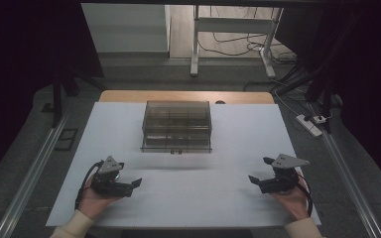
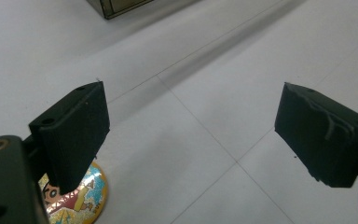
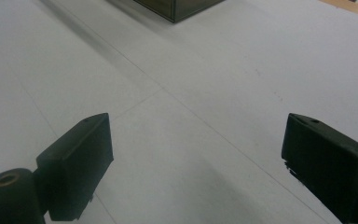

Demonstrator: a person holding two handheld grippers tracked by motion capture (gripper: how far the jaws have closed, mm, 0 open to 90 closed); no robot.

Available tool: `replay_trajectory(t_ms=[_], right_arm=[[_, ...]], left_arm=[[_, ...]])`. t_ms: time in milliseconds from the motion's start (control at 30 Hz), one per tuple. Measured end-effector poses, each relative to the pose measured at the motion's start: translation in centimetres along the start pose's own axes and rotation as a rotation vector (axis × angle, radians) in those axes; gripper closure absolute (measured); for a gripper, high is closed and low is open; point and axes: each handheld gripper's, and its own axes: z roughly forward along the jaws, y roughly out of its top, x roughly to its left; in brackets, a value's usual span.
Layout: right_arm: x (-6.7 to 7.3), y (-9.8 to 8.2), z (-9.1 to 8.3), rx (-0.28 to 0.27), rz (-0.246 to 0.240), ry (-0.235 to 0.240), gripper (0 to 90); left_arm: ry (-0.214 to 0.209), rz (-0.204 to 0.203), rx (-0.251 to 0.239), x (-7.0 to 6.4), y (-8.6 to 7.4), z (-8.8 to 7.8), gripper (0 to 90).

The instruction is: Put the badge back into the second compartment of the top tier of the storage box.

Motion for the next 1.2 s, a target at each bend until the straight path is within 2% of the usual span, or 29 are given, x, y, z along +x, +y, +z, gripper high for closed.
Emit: replay_trajectory(t_ms=[667, 1200], right_arm=[[0.0, -0.1, 0.1, 0.011, 0.003, 0.004, 8.2], [-0.1, -0.2, 0.3, 0.026, 0.005, 0.01, 8.2]], left_arm=[[0.045, 0.007, -0.007, 1.4, 0.7, -1.8, 10.1], [0.091, 0.01, 0.022, 2.7, 0.7, -2.8, 10.1]])
